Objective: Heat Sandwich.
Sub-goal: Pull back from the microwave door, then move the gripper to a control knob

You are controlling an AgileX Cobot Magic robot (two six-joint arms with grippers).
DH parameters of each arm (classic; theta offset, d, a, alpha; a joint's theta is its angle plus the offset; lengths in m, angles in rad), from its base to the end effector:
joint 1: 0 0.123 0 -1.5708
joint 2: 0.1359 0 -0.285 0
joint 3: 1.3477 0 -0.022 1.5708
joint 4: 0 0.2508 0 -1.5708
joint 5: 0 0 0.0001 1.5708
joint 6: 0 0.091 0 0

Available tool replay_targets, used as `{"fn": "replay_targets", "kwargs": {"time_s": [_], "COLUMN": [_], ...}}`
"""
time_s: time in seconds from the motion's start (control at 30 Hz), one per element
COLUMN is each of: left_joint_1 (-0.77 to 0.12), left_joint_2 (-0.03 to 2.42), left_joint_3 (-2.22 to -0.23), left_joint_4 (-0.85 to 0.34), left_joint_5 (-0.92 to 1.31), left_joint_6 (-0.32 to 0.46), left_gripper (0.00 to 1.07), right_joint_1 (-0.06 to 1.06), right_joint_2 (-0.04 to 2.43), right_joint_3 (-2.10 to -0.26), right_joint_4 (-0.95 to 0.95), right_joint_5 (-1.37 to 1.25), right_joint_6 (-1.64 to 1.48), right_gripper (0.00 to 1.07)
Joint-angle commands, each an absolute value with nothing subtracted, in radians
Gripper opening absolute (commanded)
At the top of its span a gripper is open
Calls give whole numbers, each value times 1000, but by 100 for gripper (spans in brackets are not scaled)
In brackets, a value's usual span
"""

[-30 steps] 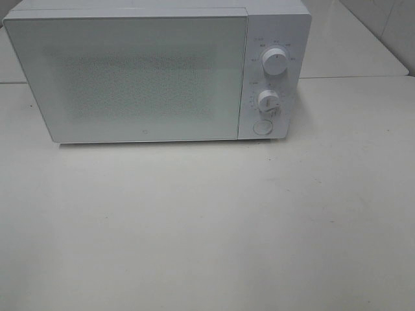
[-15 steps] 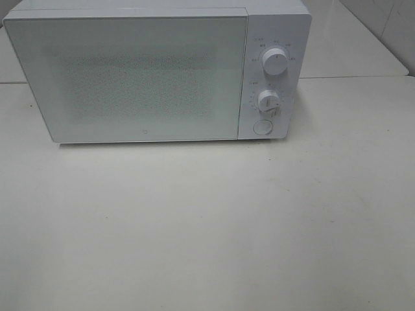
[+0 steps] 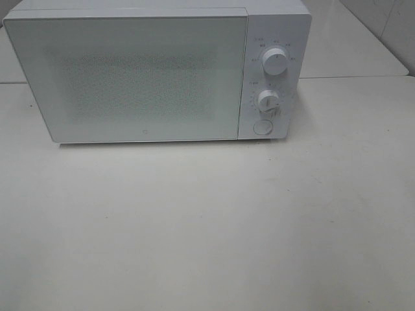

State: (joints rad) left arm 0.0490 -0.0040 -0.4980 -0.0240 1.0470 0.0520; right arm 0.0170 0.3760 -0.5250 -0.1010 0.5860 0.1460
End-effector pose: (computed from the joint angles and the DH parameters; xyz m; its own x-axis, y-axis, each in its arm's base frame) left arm -0.0046 -0.0021 0.2779 -0.4422 0.0183 -0.8967 -0.0127 0.9996 0.0267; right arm 0.0757 -0.0038 0.3116 -0.3376 0.0559 -0.9396 0.0564 0.9976 0.0391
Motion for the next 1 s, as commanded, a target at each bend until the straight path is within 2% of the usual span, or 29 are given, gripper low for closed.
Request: {"fn": "replay_targets", "kwargs": {"time_s": [0.03,1.0], "left_joint_1": [50,50], "left_joint_2": [-30,-30], "left_joint_3": [-494,-494], "left_joint_4": [-35,-35], "left_joint_5": [1036,1036], "left_joint_6": [46,46], "left_gripper": [98,98], "right_joint_1": [14,14], "right_joint_2": [426,983], "right_joint_3": [-529,-529], "right_joint_4": [-89,-97], "right_joint_5": [513,-160], "right_joint_6": [141,138], "right_gripper": [76,76]}}
